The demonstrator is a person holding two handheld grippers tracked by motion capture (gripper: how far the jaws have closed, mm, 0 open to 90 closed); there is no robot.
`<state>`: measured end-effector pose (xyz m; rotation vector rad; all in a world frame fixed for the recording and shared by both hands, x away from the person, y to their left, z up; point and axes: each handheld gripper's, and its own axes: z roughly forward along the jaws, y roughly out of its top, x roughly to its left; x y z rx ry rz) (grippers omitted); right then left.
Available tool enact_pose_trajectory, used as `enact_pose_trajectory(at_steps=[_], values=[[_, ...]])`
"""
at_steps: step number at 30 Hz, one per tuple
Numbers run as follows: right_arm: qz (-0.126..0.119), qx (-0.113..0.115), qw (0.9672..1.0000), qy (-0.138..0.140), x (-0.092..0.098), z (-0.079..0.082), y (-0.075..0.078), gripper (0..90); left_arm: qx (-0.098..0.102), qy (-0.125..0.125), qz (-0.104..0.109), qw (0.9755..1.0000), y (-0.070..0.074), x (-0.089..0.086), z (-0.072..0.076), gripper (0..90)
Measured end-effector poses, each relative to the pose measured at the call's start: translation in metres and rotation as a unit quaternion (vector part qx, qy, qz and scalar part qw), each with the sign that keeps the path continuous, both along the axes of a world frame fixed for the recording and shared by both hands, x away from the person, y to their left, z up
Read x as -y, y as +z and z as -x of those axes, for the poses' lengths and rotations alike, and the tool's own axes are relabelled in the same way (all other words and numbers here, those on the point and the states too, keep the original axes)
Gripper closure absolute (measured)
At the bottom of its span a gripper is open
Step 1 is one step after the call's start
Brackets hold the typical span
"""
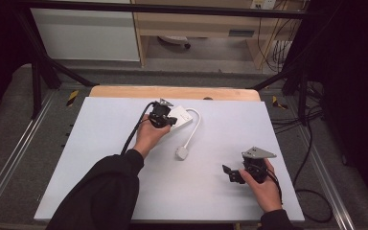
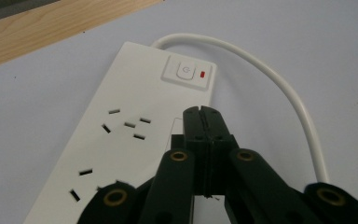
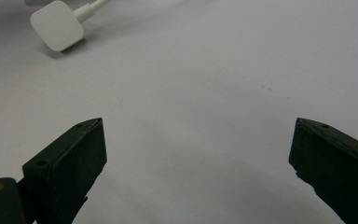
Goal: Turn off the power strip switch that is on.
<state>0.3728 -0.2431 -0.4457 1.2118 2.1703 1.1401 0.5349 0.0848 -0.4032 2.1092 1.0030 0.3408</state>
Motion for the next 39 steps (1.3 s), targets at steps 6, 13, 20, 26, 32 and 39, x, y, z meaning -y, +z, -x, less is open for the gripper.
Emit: enact_pose_trajectory(at_steps=[6, 13, 20, 26, 32, 39], values=[[0.001, 0.001, 1.0, 0.0, 0.0, 0.0, 0.0, 4.5, 0.002, 0.003, -0.003, 1.0, -0.001, 0.002, 0.0, 90.0], [0.002, 0.001, 1.0, 0.001, 0.0, 0.0, 0.0, 4.5, 0.001, 0.001, -0.008, 1.0, -0.003, 0.004, 0.0, 90.0], [0.002, 0.001, 1.0, 0.0, 0.0, 0.0, 0.0, 4.5, -0.002, -0.002, -0.016, 0.9999, -0.006, 0.005, 0.0, 90.0], [0.002, 0.001, 1.0, 0.001, 0.0, 0.0, 0.0, 4.4, -0.004, -0.002, -0.02, 0.9998, -0.007, 0.005, -0.001, 90.0], [0.003, 0.001, 1.0, 0.002, 0.0, 0.0, 0.0, 4.4, -0.005, -0.004, -0.021, 0.9998, -0.009, 0.007, 0.0, 90.0], [0.002, -0.001, 1.0, 0.0, 0.0, 0.0, -0.001, 4.4, -0.003, -0.007, -0.029, 0.9996, -0.011, 0.009, -0.001, 90.0]])
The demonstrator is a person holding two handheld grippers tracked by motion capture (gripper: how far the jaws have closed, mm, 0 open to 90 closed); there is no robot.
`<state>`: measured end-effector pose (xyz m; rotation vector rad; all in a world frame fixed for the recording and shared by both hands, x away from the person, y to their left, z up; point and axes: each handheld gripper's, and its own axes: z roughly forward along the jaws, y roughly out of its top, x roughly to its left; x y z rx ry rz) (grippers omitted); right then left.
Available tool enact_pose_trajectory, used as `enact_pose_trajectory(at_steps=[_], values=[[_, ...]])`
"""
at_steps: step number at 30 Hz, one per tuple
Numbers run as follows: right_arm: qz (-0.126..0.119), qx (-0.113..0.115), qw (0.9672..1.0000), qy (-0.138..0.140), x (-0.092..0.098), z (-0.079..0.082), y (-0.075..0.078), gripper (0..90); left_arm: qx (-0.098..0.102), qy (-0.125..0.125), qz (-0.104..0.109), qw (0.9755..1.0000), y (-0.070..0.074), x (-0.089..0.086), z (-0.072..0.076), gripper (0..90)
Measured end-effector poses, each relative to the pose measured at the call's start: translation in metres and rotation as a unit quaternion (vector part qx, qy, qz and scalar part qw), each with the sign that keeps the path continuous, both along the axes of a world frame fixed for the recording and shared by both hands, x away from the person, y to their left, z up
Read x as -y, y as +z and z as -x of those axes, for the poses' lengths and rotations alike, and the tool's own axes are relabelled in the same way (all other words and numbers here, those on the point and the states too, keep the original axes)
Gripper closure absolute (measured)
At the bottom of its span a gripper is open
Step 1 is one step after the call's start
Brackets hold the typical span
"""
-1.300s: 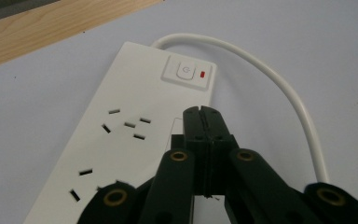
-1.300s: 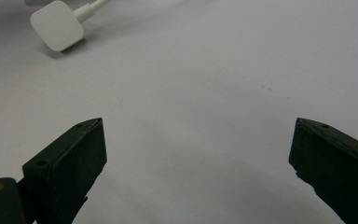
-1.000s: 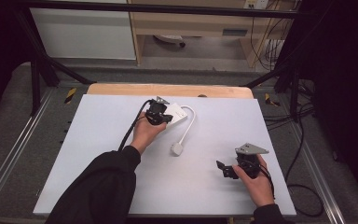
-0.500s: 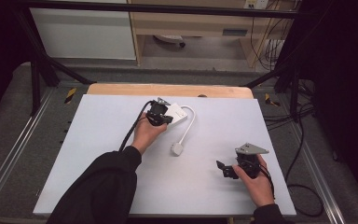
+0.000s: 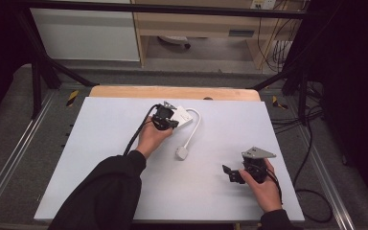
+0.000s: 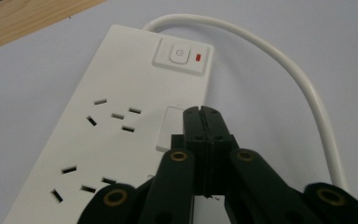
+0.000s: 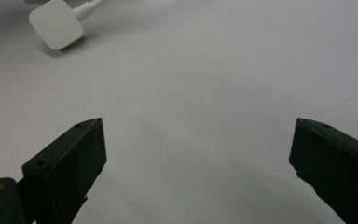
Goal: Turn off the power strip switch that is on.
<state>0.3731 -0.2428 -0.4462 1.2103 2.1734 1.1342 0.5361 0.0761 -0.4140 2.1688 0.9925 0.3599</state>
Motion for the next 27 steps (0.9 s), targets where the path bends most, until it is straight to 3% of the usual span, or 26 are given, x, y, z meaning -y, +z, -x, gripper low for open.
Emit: enact_pose_trajectory(at_steps=[8, 27], values=[[0.002, 0.0, 1.0, 0.001, -0.0002, -0.0002, -0.0004, 4.3, 0.001, 0.016, 0.004, 0.9999, -0.0012, -0.005, -0.0049, 90.0], [0.002, -0.001, 1.0, 0.003, -0.0005, -0.0002, -0.0004, 4.4, 0.002, 0.018, -0.007, 0.9998, -0.0017, -0.0083, -0.0085, 90.0]])
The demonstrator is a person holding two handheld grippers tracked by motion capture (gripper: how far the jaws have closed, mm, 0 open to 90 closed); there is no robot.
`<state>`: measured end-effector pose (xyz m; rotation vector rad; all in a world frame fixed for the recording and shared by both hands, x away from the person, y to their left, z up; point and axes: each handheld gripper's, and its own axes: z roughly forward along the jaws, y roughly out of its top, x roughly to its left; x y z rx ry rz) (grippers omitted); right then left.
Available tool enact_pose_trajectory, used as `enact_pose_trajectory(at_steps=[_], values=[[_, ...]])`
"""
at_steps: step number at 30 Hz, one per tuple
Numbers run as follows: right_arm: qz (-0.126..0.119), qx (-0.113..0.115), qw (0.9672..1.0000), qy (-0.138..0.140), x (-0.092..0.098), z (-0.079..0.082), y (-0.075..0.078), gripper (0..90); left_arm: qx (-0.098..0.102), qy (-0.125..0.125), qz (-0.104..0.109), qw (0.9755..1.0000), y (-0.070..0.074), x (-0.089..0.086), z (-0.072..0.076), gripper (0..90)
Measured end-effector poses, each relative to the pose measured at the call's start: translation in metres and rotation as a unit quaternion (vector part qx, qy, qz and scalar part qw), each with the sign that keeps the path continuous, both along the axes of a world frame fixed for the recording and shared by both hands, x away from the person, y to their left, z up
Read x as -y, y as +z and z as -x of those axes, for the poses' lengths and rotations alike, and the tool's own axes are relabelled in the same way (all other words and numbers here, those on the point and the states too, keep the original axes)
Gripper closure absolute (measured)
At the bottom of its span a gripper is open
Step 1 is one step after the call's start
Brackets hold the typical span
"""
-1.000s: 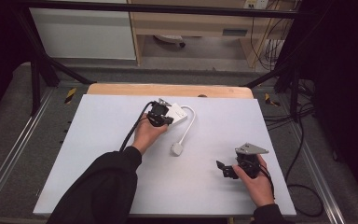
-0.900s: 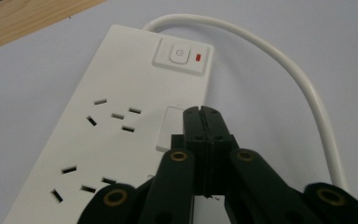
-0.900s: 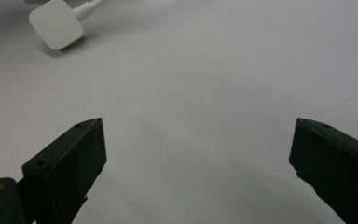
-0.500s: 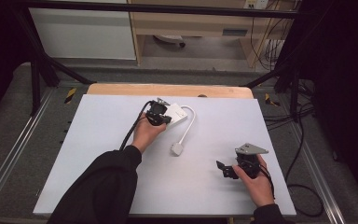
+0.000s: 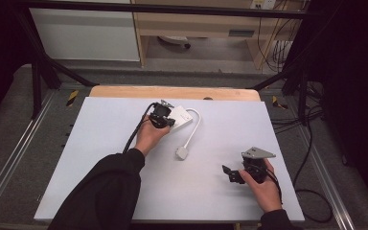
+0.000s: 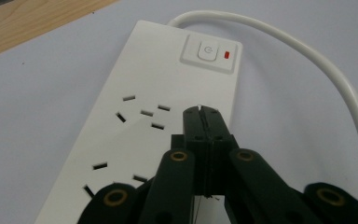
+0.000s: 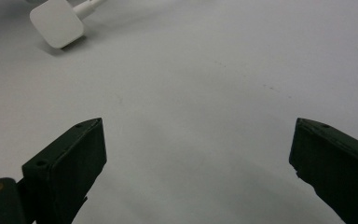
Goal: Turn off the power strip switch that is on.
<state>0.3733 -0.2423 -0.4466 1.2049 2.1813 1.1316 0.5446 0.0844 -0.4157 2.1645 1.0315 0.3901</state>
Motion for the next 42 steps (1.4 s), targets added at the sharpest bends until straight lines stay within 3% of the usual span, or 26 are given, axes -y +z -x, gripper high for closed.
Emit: enact_pose_trajectory(at_steps=[33, 42], values=[[0.001, -0.001, 1.0, 0.004, -0.0008, 0.0004, -0.0001, 4.3, -0.002, -0.008, -0.005, 1.0, -0.0032, 0.0035, -0.0004, 90.0], [0.002, -0.004, 1.0, 0.004, -0.0013, 0.0008, -0.0002, 4.2, -0.005, -0.003, 0.008, 0.9999, -0.0048, 0.0023, -0.002, 90.0]])
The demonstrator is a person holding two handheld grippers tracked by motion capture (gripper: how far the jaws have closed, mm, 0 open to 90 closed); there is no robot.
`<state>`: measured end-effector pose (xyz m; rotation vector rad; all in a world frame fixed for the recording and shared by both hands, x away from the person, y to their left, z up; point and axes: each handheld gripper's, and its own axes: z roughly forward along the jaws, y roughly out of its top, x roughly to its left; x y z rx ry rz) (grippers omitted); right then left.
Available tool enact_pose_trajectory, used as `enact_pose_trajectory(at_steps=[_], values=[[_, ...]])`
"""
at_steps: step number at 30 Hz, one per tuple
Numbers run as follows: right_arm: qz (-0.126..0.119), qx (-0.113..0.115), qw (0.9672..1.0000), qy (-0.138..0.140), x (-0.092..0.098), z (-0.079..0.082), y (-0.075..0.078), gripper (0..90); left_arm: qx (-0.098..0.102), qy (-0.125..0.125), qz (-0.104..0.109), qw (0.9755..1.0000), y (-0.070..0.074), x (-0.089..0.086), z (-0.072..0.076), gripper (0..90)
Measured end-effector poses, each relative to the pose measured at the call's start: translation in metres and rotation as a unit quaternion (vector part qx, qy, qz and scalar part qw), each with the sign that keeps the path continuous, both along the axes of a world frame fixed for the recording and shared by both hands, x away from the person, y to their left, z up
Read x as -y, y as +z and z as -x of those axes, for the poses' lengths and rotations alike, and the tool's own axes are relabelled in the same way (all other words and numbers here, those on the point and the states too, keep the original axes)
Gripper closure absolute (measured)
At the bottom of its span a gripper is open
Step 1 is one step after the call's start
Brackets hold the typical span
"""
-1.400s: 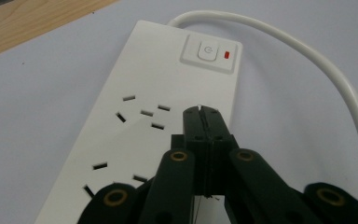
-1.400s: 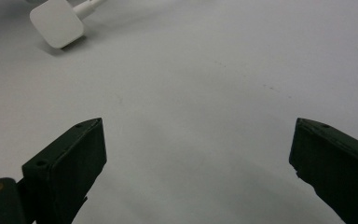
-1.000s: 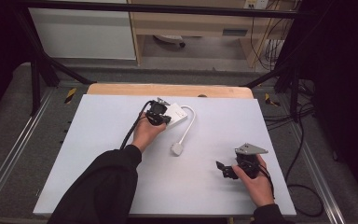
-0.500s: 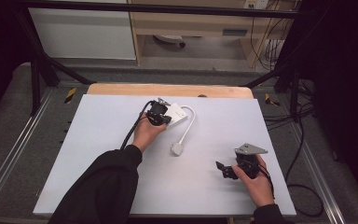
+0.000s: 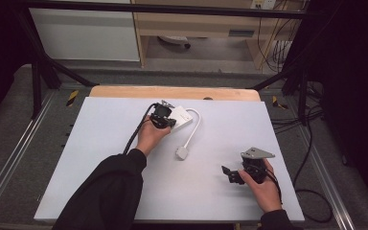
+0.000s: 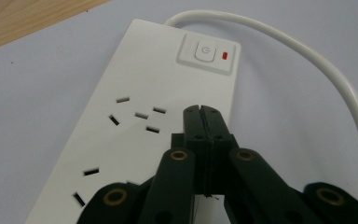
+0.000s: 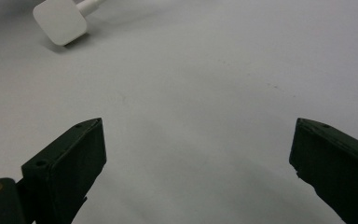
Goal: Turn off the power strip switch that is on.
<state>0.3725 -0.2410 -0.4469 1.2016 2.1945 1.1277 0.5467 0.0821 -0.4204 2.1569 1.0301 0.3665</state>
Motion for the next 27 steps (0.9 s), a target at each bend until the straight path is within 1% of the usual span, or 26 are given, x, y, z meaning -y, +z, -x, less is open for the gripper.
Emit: enact_pose_trajectory(at_steps=[4, 15, 18, 23, 25, 27], values=[[0.0, 0.001, 1.0, 0.001, -0.0001, 0.0, 0.0, 4.2, 0.005, -0.002, -0.005, 1.0, 0.0001, 0.0003, 0.0002, 90.0], [0.001, 0.0, 1.0, 0.002, -0.0002, 0.0, -0.0001, 4.3, 0.004, -0.004, -0.005, 1.0, 0.0, 0.0004, 0.0004, 90.0], [-0.001, 0.002, 1.0, 0.002, -0.0002, 0.0001, 0.0002, 4.2, 0.006, -0.004, -0.009, 0.9999, -0.0003, 0.0011, 0.001, 90.0], [-0.002, 0.002, 1.0, 0.003, -0.0004, 0.0002, 0.0003, 4.2, 0.005, -0.004, -0.008, 0.9999, -0.0005, 0.0008, 0.0007, 90.0], [-0.001, 0.003, 1.0, 0.003, -0.0001, 0.0002, 0.0004, 4.3, 0.004, -0.003, -0.012, 0.9999, -0.0013, 0.0009, 0.0011, 90.0], [0.0, 0.005, 1.0, 0.003, 0.0003, 0.0, 0.0005, 4.3, 0.001, -0.001, -0.009, 1.0, -0.0013, -0.0003, 0.001, 90.0]])
